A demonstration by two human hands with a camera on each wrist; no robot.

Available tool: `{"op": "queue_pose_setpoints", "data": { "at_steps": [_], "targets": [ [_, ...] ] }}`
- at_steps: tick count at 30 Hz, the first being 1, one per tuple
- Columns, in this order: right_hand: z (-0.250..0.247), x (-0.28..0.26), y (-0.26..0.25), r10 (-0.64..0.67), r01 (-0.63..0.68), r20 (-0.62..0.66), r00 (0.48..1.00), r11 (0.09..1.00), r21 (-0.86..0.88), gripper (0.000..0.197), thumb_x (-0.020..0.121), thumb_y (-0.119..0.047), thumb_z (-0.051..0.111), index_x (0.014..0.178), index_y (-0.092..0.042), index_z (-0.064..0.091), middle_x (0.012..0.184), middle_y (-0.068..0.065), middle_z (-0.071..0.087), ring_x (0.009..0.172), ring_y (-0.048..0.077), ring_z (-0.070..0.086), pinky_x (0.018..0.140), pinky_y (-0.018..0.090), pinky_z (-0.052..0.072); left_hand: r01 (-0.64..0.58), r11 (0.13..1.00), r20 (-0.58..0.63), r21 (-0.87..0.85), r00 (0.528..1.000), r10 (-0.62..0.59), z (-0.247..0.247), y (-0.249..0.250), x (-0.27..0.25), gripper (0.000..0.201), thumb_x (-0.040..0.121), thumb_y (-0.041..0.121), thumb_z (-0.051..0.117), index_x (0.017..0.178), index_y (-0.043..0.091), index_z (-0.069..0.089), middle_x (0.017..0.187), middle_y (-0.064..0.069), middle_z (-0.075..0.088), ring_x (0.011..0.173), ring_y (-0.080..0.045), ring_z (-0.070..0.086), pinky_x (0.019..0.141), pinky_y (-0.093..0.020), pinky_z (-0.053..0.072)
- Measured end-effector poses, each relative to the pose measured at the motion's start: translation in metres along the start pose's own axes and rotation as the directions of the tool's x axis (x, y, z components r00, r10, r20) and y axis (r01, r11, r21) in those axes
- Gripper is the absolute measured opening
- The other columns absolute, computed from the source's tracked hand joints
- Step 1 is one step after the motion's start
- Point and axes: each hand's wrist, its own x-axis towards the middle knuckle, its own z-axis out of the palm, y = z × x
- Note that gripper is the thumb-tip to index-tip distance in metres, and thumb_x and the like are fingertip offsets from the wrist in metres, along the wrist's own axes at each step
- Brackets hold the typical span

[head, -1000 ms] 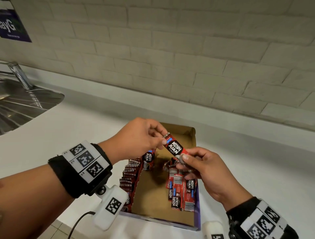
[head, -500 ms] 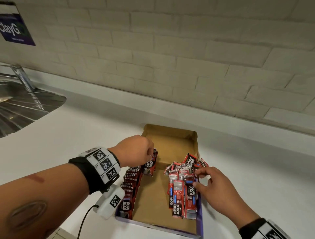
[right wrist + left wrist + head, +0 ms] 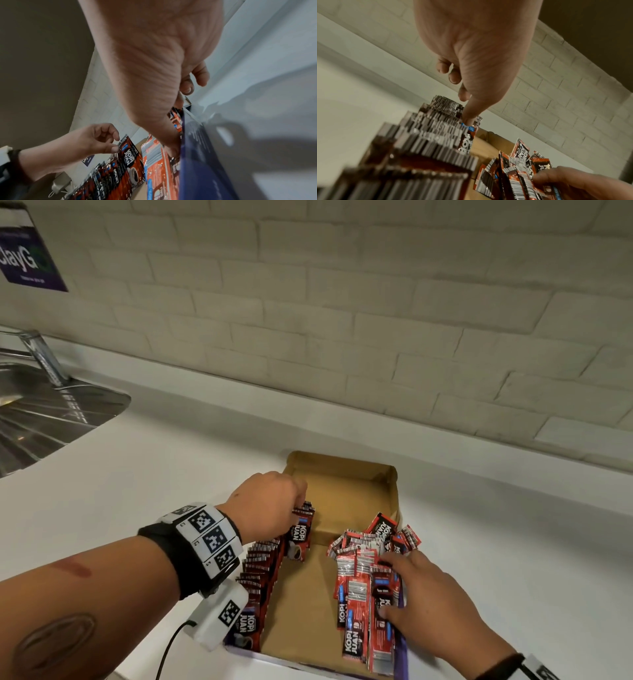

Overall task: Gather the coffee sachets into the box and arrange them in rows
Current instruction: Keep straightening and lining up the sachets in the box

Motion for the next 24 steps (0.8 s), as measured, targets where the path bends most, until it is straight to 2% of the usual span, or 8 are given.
{"op": "queue_pose_setpoints", "data": {
  "at_steps": [3,7,10,13,16,20,22,24],
  "targets": [
    [0.002,0.000,-0.002,-0.011,0.011,0.024,1.000,0.999,-0.035,0.079,0.083,-0.063,0.068,0.151,-0.046,0.032,0.147,-0.017,0.041,0.127,0.007,0.053,0.110,0.029,0.042,0.038,0.999,-0.005,-0.035,0.999,-0.039,-0.002,-0.003,0.001,0.022,0.088,0.035,0.072,0.105,0.029,0.060,0.102,0.006,0.065,0.093,-0.018,0.060,0.073,-0.028,0.044],
    [0.005,0.001,-0.002,0.011,-0.011,0.040,0.999,1.000,-0.009,0.066,0.083,-0.058,0.070,0.142,-0.044,0.043,0.139,-0.017,0.044,0.118,0.007,0.057,0.104,0.028,0.046,0.074,0.995,0.003,-0.061,0.997,-0.074,-0.005,-0.008,-0.002,0.023,0.088,0.032,0.070,0.108,0.029,0.060,0.100,0.007,0.064,0.093,-0.017,0.061,0.075,-0.030,0.048],
    [0.005,0.000,-0.003,0.024,-0.025,0.047,0.999,1.000,0.015,0.045,0.082,-0.055,0.072,0.119,-0.045,0.049,0.130,-0.019,0.045,0.109,0.006,0.058,0.095,0.024,0.048,0.091,0.993,0.009,-0.072,0.996,-0.091,-0.003,-0.012,-0.004,0.025,0.087,0.031,0.068,0.110,0.029,0.058,0.105,0.005,0.067,0.096,-0.019,0.062,0.077,-0.032,0.050],
    [0.005,-0.001,0.000,0.032,-0.035,0.063,0.998,0.998,0.048,0.031,0.080,-0.047,0.076,0.095,-0.037,0.051,0.116,-0.021,0.042,0.100,0.006,0.057,0.082,0.021,0.049,0.085,0.994,0.002,-0.068,0.996,-0.085,-0.001,-0.010,-0.005,0.035,0.088,0.033,0.067,0.121,0.030,0.058,0.118,0.005,0.065,0.106,-0.019,0.060,0.086,-0.033,0.051],
    [0.004,-0.001,0.005,0.022,-0.027,0.070,0.997,0.998,0.062,0.020,0.081,-0.033,0.074,0.083,-0.034,0.055,0.109,-0.019,0.042,0.093,0.005,0.057,0.074,0.019,0.049,0.051,0.997,-0.016,-0.057,0.999,-0.052,-0.001,-0.007,-0.006,0.046,0.089,0.034,0.067,0.134,0.032,0.055,0.125,0.004,0.059,0.117,-0.019,0.055,0.095,-0.033,0.049],
    [0.000,-0.001,0.006,-0.026,0.023,0.080,0.996,0.999,0.038,0.015,0.082,-0.029,0.073,0.078,-0.033,0.058,0.102,-0.020,0.043,0.091,0.003,0.055,0.065,0.012,0.040,-0.069,0.997,0.064,0.021,0.996,0.068,-0.005,0.002,-0.008,0.053,0.091,0.040,0.058,0.142,0.050,0.043,0.121,0.002,0.049,0.116,-0.021,0.049,0.097,-0.037,0.044],
    [-0.001,-0.001,0.006,-0.042,0.039,0.074,0.996,0.998,0.039,0.016,0.083,-0.030,0.073,0.078,-0.033,0.058,0.100,-0.020,0.043,0.093,0.003,0.055,0.067,0.012,0.039,-0.109,0.989,0.131,0.100,0.987,0.095,-0.006,0.008,-0.009,0.056,0.092,0.044,0.054,0.145,0.053,0.037,0.121,-0.001,0.045,0.117,-0.022,0.046,0.098,-0.040,0.039],
    [0.001,0.000,0.006,-0.051,0.048,0.080,0.995,0.998,0.045,0.018,0.084,-0.032,0.073,0.077,-0.034,0.056,0.100,-0.022,0.042,0.096,0.003,0.055,0.074,0.012,0.042,-0.137,0.976,0.181,0.171,0.978,0.106,-0.004,0.012,-0.010,0.058,0.092,0.048,0.054,0.147,0.052,0.033,0.124,-0.004,0.044,0.121,-0.023,0.043,0.101,-0.043,0.036]
  ]
}}
